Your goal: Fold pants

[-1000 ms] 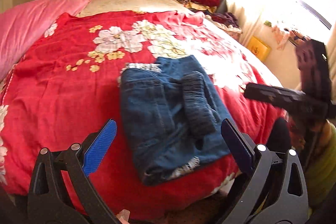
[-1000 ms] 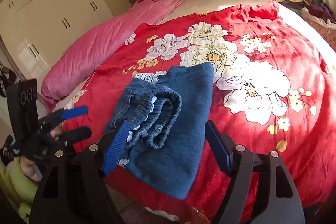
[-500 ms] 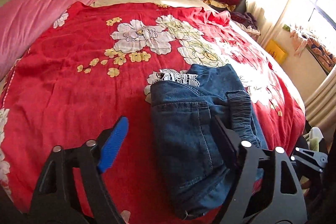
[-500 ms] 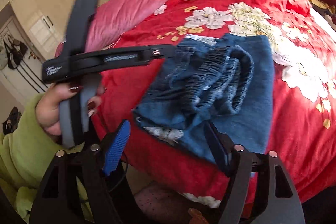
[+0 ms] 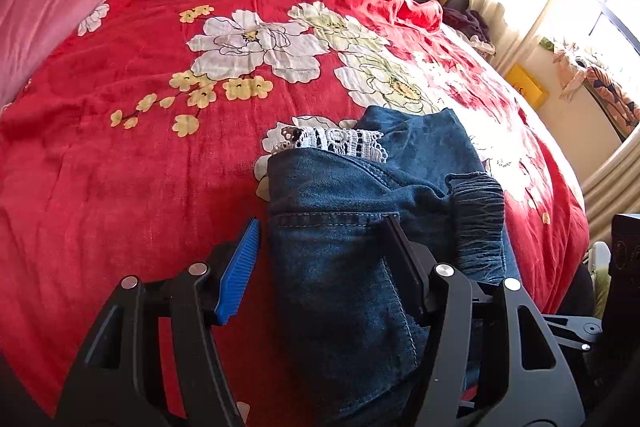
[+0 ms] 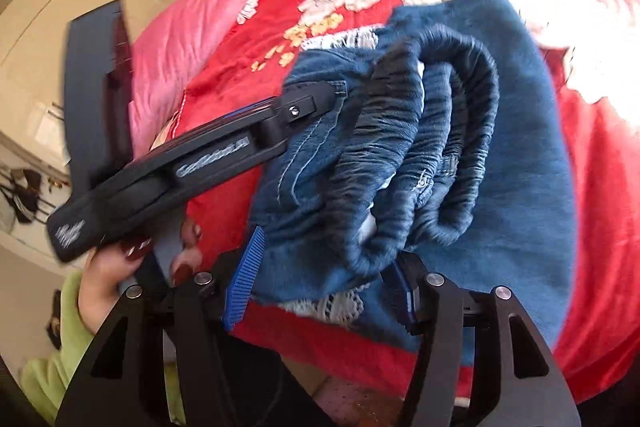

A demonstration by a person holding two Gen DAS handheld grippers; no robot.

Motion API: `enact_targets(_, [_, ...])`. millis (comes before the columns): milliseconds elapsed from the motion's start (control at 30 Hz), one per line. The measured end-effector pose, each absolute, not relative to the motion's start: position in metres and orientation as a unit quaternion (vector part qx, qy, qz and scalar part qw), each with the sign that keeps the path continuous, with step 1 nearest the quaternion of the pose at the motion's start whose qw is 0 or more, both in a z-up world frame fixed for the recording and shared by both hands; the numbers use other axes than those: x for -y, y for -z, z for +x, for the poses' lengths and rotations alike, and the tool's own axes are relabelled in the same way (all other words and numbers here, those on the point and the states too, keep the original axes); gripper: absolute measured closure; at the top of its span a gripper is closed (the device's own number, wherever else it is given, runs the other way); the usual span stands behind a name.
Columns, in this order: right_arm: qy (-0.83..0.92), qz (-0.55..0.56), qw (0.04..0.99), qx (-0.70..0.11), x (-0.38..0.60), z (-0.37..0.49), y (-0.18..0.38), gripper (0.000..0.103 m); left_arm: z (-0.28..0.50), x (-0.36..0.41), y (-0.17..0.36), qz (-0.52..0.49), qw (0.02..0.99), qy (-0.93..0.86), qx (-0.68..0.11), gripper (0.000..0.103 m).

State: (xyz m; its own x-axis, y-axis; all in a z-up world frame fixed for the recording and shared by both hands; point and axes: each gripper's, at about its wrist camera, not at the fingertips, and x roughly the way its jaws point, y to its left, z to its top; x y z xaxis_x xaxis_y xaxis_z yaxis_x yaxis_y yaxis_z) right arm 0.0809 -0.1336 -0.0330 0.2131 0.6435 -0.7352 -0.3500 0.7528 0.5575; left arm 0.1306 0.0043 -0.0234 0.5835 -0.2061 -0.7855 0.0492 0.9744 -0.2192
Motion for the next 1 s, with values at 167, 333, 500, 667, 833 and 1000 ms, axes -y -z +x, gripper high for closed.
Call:
enact_targets(167, [-0.363,0.128,0.766,-0.515,0.14,0.074,0.03,0.091,0.131,-0.006,0.026,-0.085,0.886,0.066,-0.451,0.045])
enact_targets(333, [-0.362,0.108,0.768,-0.517,0.161,0.059,0.033,0.094,0.13,-0.007,0.026,-0.088,0.886,0.07,-0.45,0.038])
enact_targets(500, [-0.346,0.1,0.763,-0.537,0.158,0.063,0.049,0.093,0.129,-0.002,0.026,-0.081,0.886,0.071,-0.451,0.038])
enact_targets(667, [-0.348,0.091,0.77,-0.527,0.161,0.059,0.039,0.084,0.128,-0.004,0.024,-0.081,0.888,0.065,-0.448,0.038])
enact_targets(833, [-0.344,0.085,0.775,-0.523,0.167,0.057,0.034,0.077,0.126,-0.004,0.021,-0.079,0.889,0.064,-0.446,0.038])
enact_targets(1000, [-0.329,0.06,0.802,-0.496,0.174,0.05,0.018,0.05,0.121,-0.005,0.015,-0.075,0.892,0.064,-0.44,0.038])
